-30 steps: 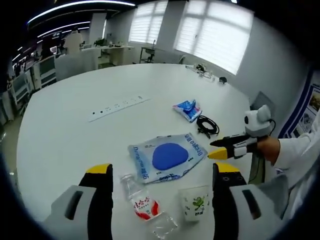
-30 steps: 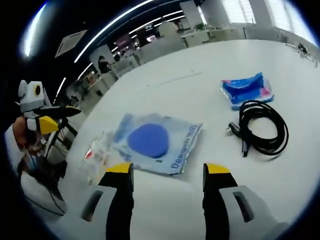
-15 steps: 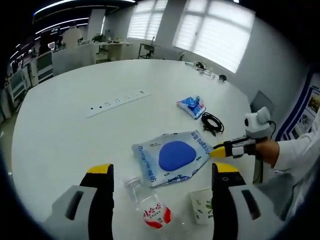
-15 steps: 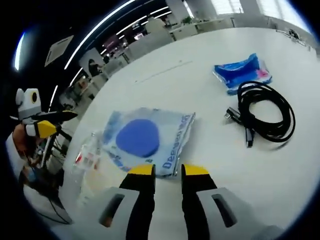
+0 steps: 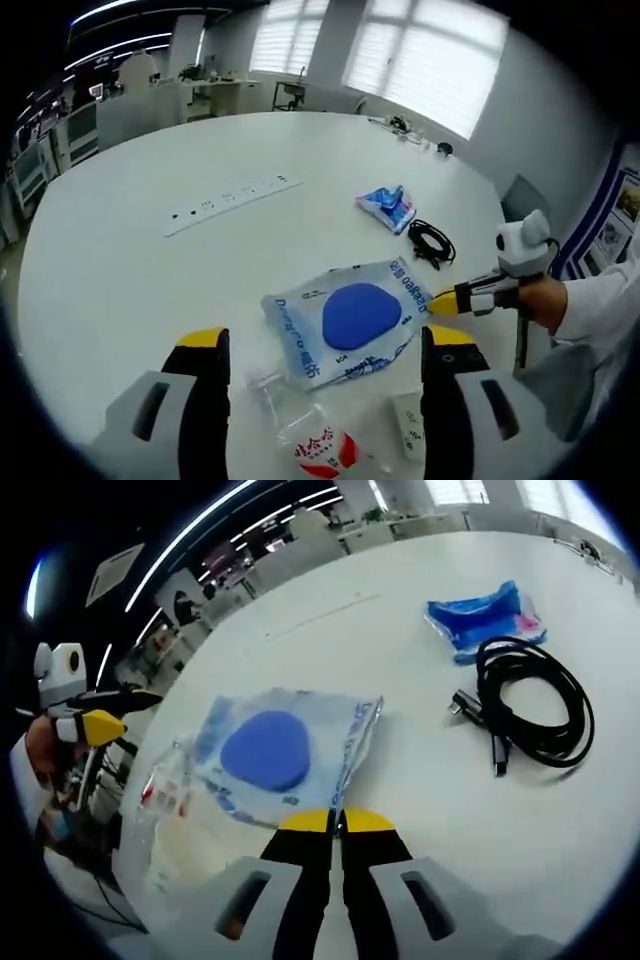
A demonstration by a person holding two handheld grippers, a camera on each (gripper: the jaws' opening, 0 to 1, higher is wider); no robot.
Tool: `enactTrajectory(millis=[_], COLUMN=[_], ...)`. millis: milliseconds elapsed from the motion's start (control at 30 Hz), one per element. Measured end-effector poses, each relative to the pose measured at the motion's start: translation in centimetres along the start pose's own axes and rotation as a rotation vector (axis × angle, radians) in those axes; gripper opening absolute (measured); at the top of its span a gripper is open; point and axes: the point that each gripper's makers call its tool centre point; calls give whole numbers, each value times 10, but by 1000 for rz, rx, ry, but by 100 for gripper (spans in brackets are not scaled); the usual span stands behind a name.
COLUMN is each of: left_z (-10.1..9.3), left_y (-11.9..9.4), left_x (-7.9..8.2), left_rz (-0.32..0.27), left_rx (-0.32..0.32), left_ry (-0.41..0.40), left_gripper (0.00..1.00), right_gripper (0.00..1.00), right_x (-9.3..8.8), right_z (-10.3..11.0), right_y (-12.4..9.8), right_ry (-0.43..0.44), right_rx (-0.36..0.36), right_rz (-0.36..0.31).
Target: Arrange the tabletop items into an orderly group along one side of the table until the central work area is clear of visible clutter.
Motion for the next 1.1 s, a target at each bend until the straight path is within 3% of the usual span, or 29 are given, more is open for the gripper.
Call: enactTrajectory(millis=[133,400,467,533,700,800,933,1100], left_z=[1,7,13,13,26,23,27,29], left_y=[13,38,45,52,71,76,78,81], left_x=[1,4,0,1,-16,-17,-20,-20], left_rz=[19,49,82,73,160,162,166,169], left_rx=[2,17,44,45,97,78,102,109], left_ry=[14,21,53,54,60,14,45,16], left_gripper=[75,57,49,46,33,27,6,3], right_gripper=[0,0,0,0,0,0,0,0], right_x=[0,1,1,1,1,1,1,1], right_z=[0,0,0,0,-1,-1,-1,-1], right_y=[0,0,0,1,1,1,1,2], right_ry=[9,7,5,4,3,-3,-1,-2], right_rx=[7,14,14,14,16,16,20,22], right_rz=[-8,-10,-9,-9,-10,-6,-7,-5])
Point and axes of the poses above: the point that each gripper's makers call its tool centre point, and the gripper's own axes: y roughly forward along the fingers, z roughly to its left, x roughly out of its top, and after that the axes turned 15 degrees about x, right-handed
